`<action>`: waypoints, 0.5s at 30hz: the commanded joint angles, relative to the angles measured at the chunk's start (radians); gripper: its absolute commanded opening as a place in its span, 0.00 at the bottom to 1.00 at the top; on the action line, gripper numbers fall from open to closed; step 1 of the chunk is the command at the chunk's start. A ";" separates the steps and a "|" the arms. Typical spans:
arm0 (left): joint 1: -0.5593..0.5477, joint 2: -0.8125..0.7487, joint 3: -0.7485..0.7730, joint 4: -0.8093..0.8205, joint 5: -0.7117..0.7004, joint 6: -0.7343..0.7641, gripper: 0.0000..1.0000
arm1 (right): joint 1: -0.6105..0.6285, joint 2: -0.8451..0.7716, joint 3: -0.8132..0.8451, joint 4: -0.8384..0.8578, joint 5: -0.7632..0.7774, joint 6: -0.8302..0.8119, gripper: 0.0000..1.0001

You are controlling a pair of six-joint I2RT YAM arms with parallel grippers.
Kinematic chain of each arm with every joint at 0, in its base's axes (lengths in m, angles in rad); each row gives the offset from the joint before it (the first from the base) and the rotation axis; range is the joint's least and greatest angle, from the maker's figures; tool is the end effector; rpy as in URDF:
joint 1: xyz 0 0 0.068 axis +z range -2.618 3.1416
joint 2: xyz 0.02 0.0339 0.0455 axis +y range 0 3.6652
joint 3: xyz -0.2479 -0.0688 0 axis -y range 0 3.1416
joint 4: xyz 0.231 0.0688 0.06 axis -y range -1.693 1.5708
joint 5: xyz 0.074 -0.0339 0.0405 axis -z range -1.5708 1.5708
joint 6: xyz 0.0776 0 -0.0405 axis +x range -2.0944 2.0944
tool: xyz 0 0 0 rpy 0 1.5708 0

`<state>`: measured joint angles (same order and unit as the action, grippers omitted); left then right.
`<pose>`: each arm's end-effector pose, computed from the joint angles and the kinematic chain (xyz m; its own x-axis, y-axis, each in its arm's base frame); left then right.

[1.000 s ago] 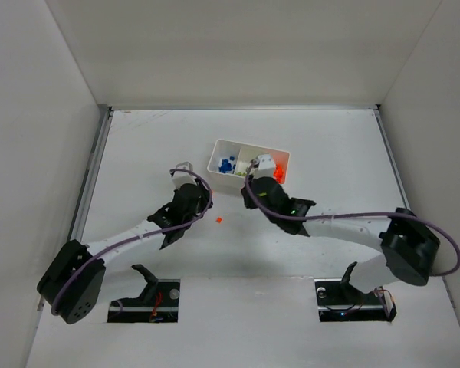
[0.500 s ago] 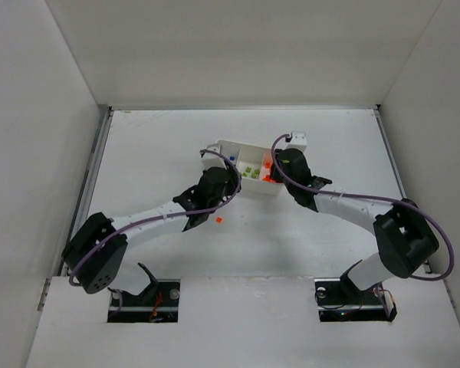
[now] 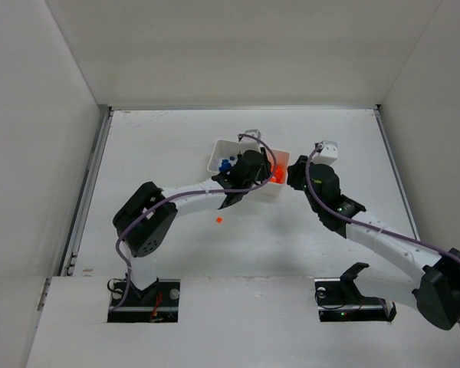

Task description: Sort the legos into containers by color

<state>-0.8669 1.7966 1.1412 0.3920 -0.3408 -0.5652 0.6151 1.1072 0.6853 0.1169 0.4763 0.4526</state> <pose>0.3028 -0.3166 0.2236 -0.4153 -0.2908 -0.8620 0.3401 0.8292 -0.4436 0.2499 0.1330 0.2524 -0.2886 0.2719 -0.9180 -0.0327 0.9555 0.2933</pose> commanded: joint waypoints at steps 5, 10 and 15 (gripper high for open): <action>-0.010 0.055 0.138 -0.008 0.042 0.027 0.44 | 0.016 -0.060 -0.070 -0.011 0.019 0.049 0.41; 0.025 -0.061 0.036 -0.005 0.025 0.042 0.46 | 0.057 -0.038 -0.070 0.006 0.012 0.055 0.41; 0.078 -0.304 -0.245 0.008 -0.082 0.054 0.38 | 0.166 0.014 -0.072 0.062 -0.027 0.046 0.36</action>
<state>-0.8181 1.6413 0.9886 0.3737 -0.3431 -0.5335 0.7269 1.0946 0.6086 0.1047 0.4747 0.4942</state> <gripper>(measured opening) 0.386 0.368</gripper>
